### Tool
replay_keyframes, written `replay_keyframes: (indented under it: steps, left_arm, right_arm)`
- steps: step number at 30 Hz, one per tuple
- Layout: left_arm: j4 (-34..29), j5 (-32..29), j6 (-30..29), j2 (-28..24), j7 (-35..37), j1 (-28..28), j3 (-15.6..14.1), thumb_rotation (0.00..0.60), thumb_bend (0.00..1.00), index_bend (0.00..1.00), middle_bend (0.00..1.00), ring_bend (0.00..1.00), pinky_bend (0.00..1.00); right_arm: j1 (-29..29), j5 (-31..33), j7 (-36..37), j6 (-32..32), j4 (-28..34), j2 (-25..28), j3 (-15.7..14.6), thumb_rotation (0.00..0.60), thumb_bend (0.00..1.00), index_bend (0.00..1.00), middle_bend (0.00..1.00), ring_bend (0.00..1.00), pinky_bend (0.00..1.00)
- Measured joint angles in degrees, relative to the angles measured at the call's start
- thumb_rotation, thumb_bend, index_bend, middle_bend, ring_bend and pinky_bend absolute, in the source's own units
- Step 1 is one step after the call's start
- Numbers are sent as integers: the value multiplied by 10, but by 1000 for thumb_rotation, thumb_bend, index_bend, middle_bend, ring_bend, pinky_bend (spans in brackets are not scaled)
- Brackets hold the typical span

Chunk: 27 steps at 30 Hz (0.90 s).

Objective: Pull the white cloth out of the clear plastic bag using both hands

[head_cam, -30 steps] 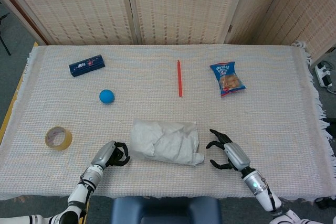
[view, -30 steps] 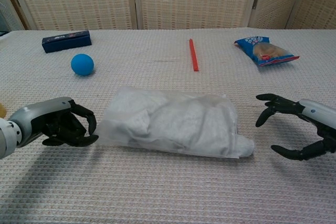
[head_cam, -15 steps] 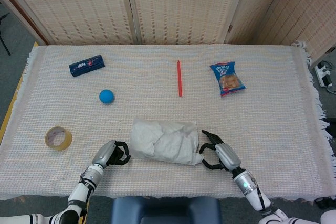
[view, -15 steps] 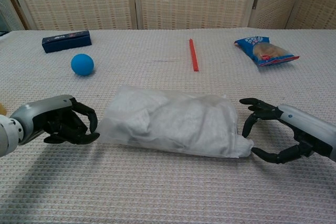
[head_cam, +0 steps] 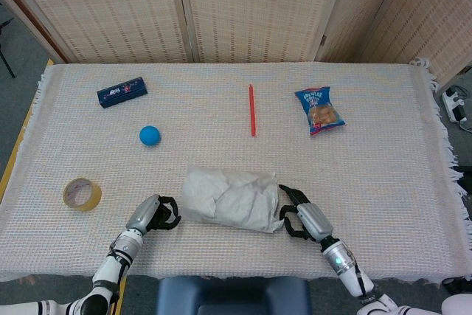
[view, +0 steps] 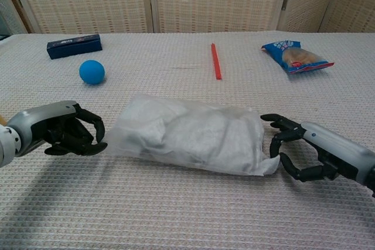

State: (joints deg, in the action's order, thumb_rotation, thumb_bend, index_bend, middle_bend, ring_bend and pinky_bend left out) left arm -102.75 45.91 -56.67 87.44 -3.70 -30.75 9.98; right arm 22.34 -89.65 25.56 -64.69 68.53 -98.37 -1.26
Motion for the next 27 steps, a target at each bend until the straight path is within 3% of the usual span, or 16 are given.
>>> replay_keyframes:
  steps: [17,27]
  left_arm:
    - [-3,5,5,-8,15,2,1,600,863,712,1000,1000,1000]
    - [9,2,6,-4,17,1,1,597,862,713,1000,1000,1000]
  right_arm:
    - [1,-1,13,-9,-10,0,-2,600,835,665,1,0,0]
    - [-3,-4,23,-24,-9,16,-4,600,844,683,16,0,0]
